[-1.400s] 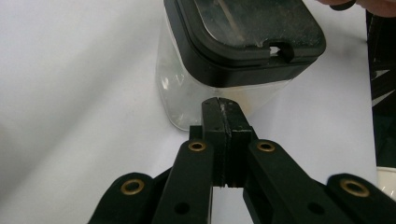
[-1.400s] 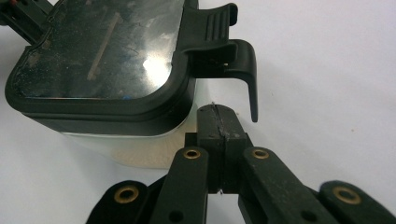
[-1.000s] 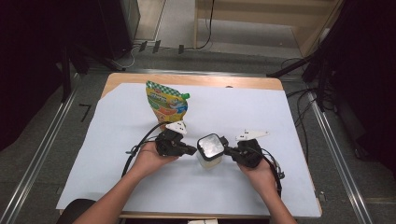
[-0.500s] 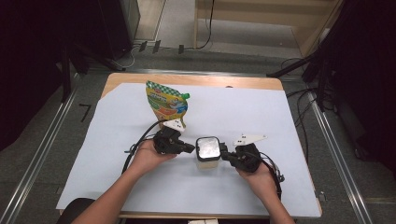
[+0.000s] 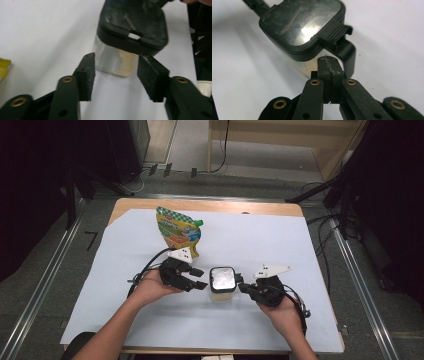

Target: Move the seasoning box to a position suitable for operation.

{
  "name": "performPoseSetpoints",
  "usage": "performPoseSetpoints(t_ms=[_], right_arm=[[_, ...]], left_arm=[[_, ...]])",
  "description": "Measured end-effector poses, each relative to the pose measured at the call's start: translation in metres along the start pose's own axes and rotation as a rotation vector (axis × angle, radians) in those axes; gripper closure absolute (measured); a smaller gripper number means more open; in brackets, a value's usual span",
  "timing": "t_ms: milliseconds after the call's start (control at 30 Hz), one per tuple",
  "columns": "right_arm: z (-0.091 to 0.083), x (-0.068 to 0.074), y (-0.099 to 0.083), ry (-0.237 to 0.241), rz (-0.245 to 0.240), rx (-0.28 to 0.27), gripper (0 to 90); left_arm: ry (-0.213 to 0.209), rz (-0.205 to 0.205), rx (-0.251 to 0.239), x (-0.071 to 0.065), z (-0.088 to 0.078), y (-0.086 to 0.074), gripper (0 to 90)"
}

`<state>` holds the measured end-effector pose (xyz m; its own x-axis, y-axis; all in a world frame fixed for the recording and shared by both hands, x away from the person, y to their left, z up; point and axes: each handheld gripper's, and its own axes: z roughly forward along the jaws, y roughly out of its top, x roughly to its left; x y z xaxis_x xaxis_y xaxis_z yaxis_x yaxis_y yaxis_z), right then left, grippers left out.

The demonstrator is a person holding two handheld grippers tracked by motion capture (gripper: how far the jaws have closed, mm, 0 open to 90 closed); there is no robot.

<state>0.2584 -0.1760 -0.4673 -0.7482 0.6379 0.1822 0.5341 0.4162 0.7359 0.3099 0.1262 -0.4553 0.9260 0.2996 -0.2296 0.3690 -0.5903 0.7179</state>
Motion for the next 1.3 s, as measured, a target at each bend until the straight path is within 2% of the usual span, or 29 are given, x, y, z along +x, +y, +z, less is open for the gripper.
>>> performPoseSetpoints(t_ms=[100,167,233,300,367,433,667,767,1133,1300], right_arm=[[-0.008,-0.006,0.000,-0.010,0.017,-0.023,90.0],[-0.011,-0.012,-0.001,-0.025,0.047,-0.025,90.0],[-0.010,-0.013,-0.002,-0.030,0.060,-0.024,90.0],[-0.008,-0.016,-0.002,-0.033,0.072,-0.021,90.0],[-0.005,-0.018,-0.002,-0.035,0.083,-0.020,90.0],[-0.003,-0.019,-0.002,-0.039,0.086,-0.017,90.0],[0.005,-0.023,-0.001,-0.042,0.103,-0.013,90.0],[0.007,-0.024,-0.001,-0.046,0.108,-0.008,90.0],[0.008,-0.024,-0.001,-0.048,0.112,-0.012,90.0],[0.008,-0.024,-0.001,-0.049,0.113,-0.011,90.0]], left_arm=[[-0.027,-0.001,-0.008,-0.002,0.001,0.004,37.6],[-0.045,0.003,-0.008,-0.002,0.004,0.006,30.0],[-0.055,0.006,0.001,-0.002,0.007,0.007,28.0],[-0.062,0.025,0.007,-0.003,0.010,0.007,25.2],[-0.035,0.048,0.017,-0.003,0.013,0.007,21.5],[-0.030,0.052,0.012,-0.002,0.016,0.008,19.8],[-0.064,0.044,0.004,-0.001,0.024,0.009,19.5],[-0.038,0.061,0.015,-0.003,0.028,0.010,17.9],[-0.010,0.083,-0.008,-0.007,0.035,0.013,15.5],[-0.012,0.081,-0.010,-0.007,0.035,0.014,15.6]])
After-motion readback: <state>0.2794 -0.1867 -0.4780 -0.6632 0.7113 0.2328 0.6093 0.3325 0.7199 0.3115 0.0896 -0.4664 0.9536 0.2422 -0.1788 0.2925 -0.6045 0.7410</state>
